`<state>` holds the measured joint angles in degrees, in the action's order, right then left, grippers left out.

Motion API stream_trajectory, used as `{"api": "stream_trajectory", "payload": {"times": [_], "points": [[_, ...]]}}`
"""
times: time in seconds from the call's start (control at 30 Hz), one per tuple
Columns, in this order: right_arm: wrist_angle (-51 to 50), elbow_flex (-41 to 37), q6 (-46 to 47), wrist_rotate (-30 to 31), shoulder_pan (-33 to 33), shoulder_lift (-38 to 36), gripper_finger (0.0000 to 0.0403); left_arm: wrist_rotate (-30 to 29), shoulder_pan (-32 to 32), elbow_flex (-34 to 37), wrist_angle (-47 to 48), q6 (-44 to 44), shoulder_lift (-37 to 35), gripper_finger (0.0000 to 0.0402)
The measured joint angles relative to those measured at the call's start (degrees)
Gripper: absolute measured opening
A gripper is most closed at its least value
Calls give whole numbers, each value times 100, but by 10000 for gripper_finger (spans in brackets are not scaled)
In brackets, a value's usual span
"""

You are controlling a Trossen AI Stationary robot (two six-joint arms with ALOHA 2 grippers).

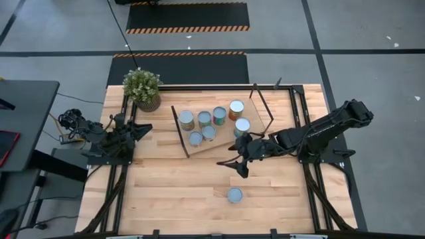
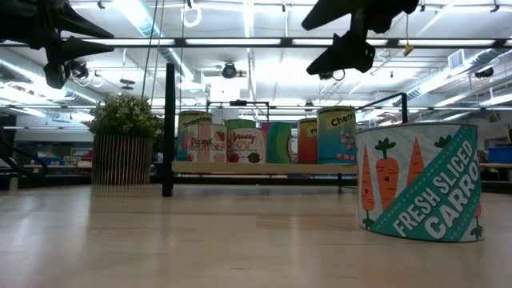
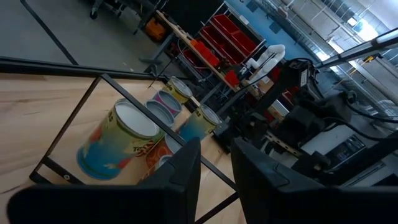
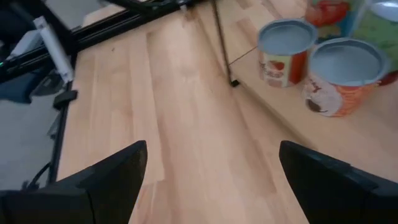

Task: Pick and place cans onto a shelf
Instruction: Put the canned carrots on the shelf

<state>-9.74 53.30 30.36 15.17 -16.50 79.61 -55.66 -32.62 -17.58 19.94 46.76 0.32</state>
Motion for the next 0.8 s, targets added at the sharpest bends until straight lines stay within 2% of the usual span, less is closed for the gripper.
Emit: {"api": "stream_trajectory", "payload": {"times": [0.23,0.5,0.8], "points": [[-7,0,-553,-344,-139,0,372,2,0,0,1,0,0,96],[-26,-2,-463,127,-137,0,372,0,0,0,0,0,0,96],[-66,-2,-736,-38,-138,0,372,2,0,0,0,0,0,96]]}}
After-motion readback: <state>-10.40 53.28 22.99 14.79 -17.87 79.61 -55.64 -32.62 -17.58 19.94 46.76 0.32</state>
